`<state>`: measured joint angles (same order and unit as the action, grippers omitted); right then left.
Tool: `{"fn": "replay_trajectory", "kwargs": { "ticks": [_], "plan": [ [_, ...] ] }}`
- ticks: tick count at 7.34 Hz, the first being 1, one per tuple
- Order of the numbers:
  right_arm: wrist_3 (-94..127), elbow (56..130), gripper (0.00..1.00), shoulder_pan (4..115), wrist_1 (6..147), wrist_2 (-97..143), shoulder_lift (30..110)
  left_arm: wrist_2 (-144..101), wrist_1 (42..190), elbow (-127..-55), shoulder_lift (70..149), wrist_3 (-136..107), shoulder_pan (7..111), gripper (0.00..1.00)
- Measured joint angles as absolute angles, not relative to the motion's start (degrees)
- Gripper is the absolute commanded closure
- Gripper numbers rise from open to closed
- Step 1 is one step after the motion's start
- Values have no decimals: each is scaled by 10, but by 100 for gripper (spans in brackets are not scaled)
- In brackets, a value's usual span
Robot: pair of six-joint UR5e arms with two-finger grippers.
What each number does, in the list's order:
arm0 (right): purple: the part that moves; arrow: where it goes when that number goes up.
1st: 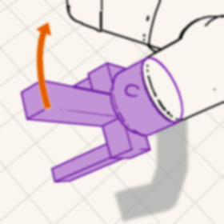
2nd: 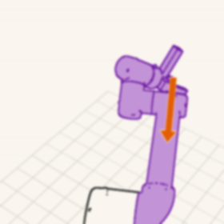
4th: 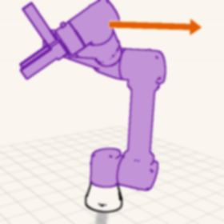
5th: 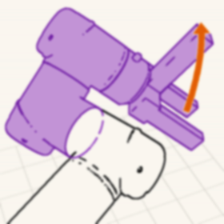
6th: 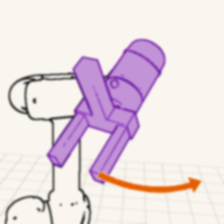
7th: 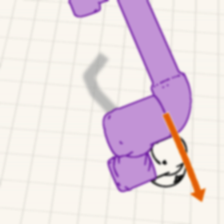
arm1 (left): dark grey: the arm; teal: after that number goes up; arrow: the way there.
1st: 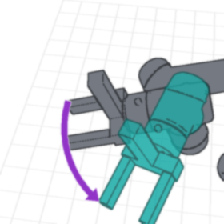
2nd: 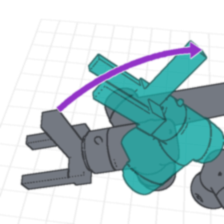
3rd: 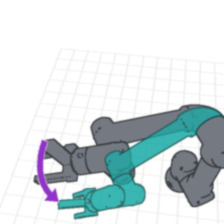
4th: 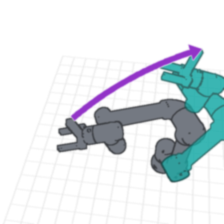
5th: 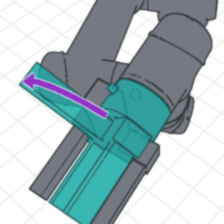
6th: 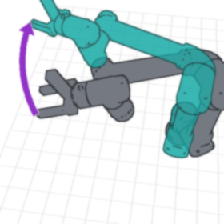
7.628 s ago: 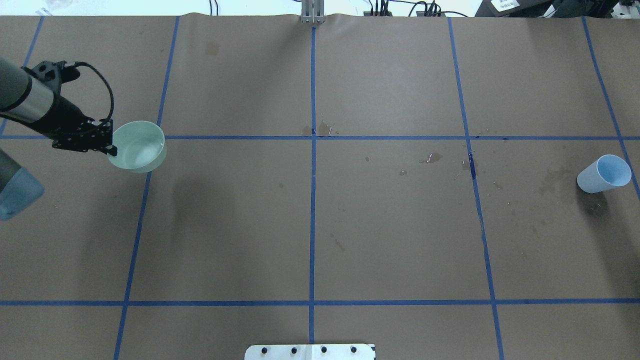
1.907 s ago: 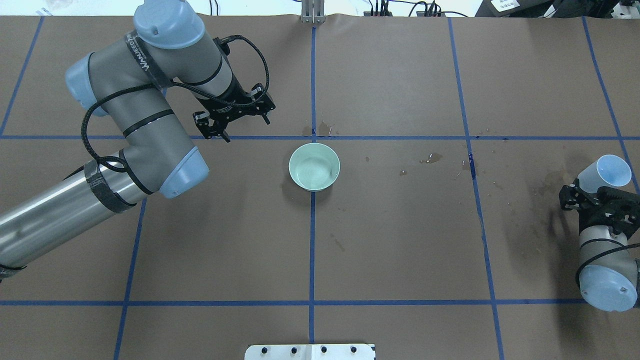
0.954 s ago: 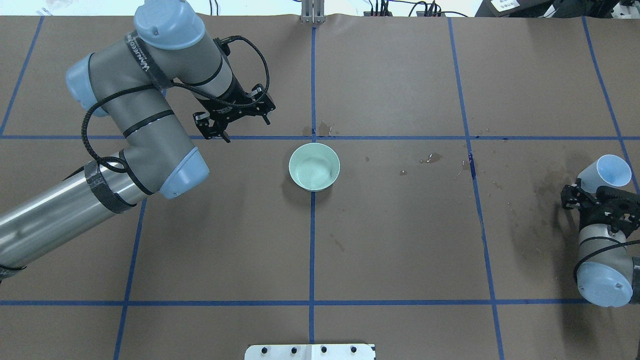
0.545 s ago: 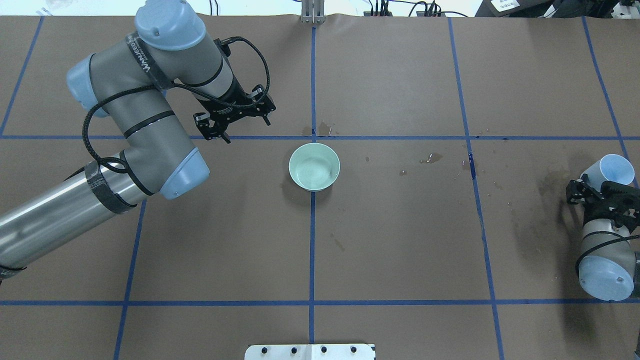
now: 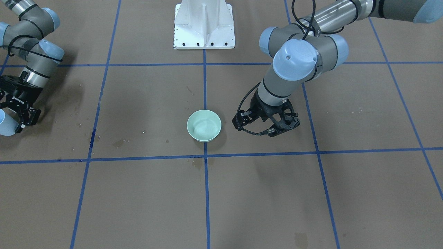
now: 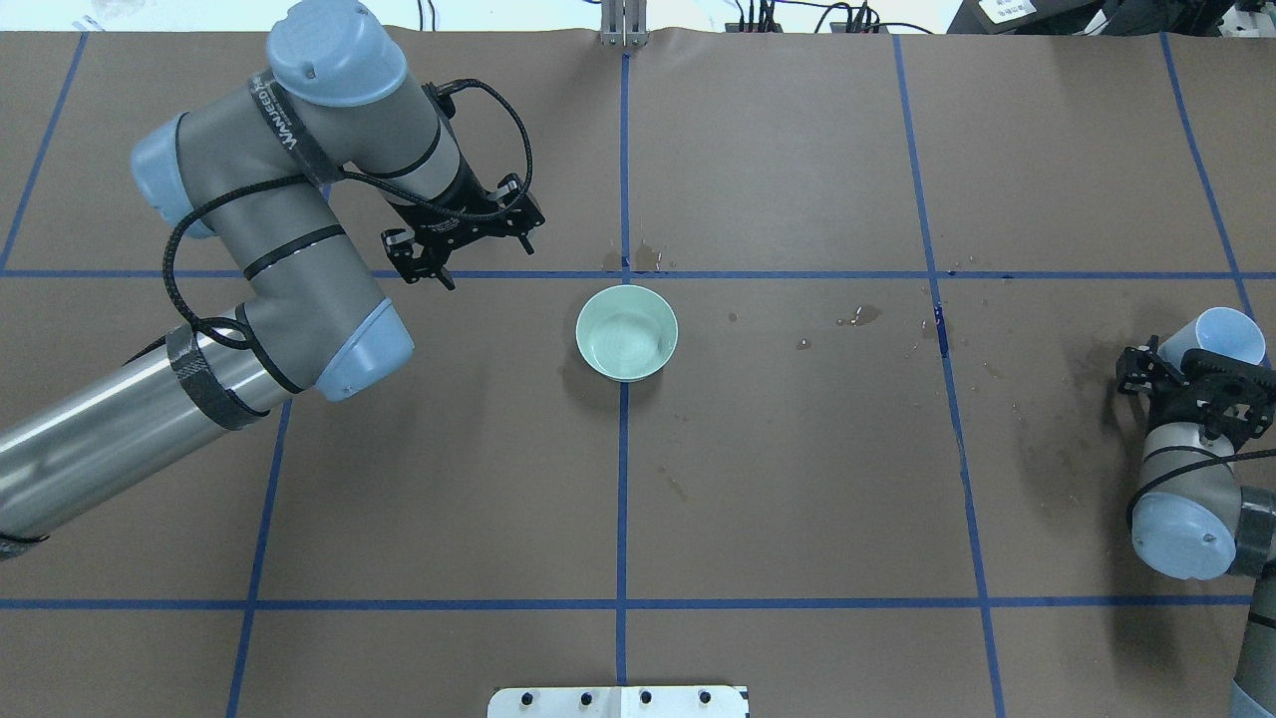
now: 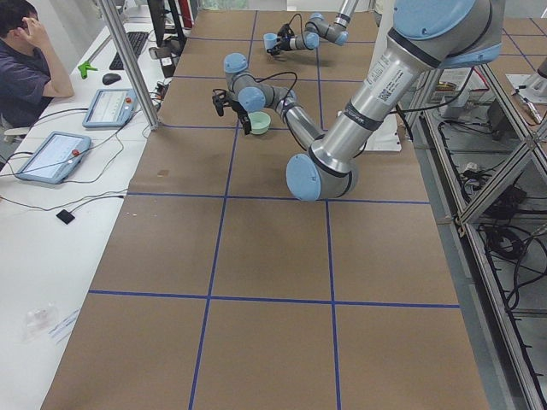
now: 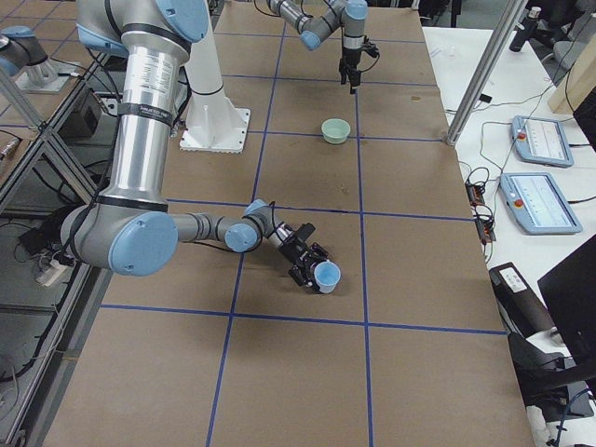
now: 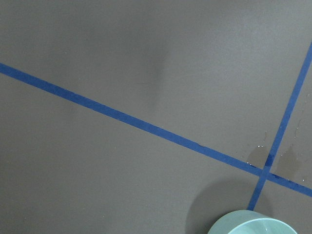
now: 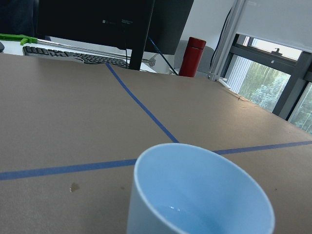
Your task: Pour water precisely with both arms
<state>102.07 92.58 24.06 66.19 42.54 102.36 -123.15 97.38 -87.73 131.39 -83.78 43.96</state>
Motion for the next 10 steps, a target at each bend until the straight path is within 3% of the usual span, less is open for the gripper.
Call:
{"fn": "replay_trajectory", "kwargs": {
  "ticks": [4, 5, 7, 8, 10],
  "plan": [
    [1019, 917, 1, 254, 662, 425, 1022, -1231, 974, -878, 1313, -838, 439, 0],
    [1019, 916, 9, 255, 662, 425, 1022, -1231, 974, -878, 1313, -838, 439, 0],
    [1018, 915, 94, 260, 661, 425, 1014, -1231, 974, -878, 1312, -838, 439, 0],
    [1016, 912, 100, 264, 662, 425, 1003, -1231, 974, -878, 1312, -838, 439, 0],
    [987, 915, 100, 278, 660, 425, 993, -1231, 974, -878, 1312, -838, 439, 0]
  ]
}}
